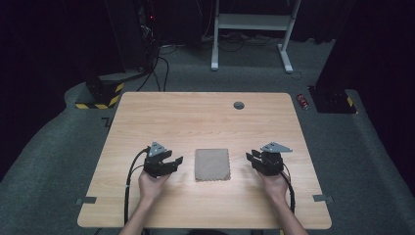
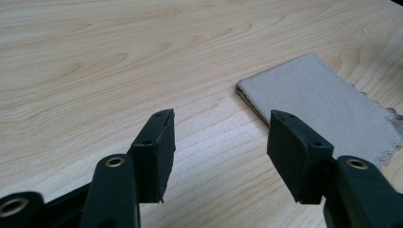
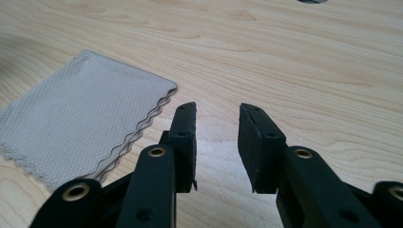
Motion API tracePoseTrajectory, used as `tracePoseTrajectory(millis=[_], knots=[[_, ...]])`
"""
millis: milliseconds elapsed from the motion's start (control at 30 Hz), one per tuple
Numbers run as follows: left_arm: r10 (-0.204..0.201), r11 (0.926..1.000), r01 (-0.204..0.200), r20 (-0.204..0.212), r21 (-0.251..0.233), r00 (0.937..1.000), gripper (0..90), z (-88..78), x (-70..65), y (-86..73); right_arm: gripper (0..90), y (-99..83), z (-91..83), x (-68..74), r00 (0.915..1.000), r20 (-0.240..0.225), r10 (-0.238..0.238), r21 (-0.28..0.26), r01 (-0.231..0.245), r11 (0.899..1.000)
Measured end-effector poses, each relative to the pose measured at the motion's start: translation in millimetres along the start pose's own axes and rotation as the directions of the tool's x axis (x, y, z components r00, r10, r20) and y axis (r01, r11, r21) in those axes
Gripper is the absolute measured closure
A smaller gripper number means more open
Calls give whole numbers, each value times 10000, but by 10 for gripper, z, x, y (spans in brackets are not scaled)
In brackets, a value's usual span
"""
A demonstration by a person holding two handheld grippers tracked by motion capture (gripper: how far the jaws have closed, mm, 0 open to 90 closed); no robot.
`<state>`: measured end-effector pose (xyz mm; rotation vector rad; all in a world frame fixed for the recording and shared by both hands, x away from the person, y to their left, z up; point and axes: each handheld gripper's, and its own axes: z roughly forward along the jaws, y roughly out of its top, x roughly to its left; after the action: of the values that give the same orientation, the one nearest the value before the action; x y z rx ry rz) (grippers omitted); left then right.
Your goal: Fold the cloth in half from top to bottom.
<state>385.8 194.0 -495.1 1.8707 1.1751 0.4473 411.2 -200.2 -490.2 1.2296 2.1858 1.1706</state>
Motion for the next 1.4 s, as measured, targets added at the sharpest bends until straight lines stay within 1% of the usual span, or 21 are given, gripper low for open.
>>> tracePoseTrajectory(millis=[67,133,300,400,433,567,600,633,900,1000,1133,1167,1300,1367,1400], knots=[[-24,10000,23,50,15,10000,430,-11,14,-17,670,-12,-36,-1,9999,30,106,-94,-106,9999],[-66,10000,66,40,43,10000,429,-18,23,-38,665,-23,-66,-8,10000,39,49,-207,-48,9998],[27,10000,-27,8,66,10000,423,-55,11,-73,658,-64,-121,-29,9999,77,143,-243,-141,9996],[134,9999,-134,-96,54,9999,415,-89,9,-93,658,-97,-144,-46,9999,92,126,-243,-124,9996],[83,10000,-83,-79,21,9999,413,-96,8,-99,657,-111,-157,-44,9997,108,230,-227,-227,9995],[96,9999,-96,-126,35,9999,407,-127,21,-134,655,-154,-192,-60,9997,140,188,-285,-184,9994],[109,9999,-108,-146,54,9998,406,-132,24,-143,655,-163,-198,-54,9995,167,256,-270,-251,9993],[99,9999,-98,-138,72,9999,405,-139,28,-154,655,-175,-204,-57,9997,201,160,-265,-155,9995],[108,9998,-102,-298,191,9995,400,-185,44,-248,652,-271,-260,-84,9992,294,270,-239,-263,9994],[246,9991,-229,-477,358,9986,399,-185,52,-287,651,-295,-282,-89,9990,331,302,-185,-296,9994],[147,9993,-129,-533,347,9985,398,-210,81,-318,651,-343,-297,-103,9988,404,263,-123,-258,9996],[135,9993,-116,-565,346,9983,398,-214,85,-323,650,-360,-305,-104,9986,418,327,-81,-324,9994],[49,9994,-28,-608,351,9981,397,-228,104,-348,649,-390,-324,-111,9986,500,182,-33,-181,9998],[19,9993,6,-661,374,9978,396,-228,118,-363,647,-403,-330,-109,9984,516,252,4,-252,9997],[-30,9993,55,-671,366,9977,396,-226,121,-368,646,-413,-329,-118,9984,538,197,40,-200,9998]])
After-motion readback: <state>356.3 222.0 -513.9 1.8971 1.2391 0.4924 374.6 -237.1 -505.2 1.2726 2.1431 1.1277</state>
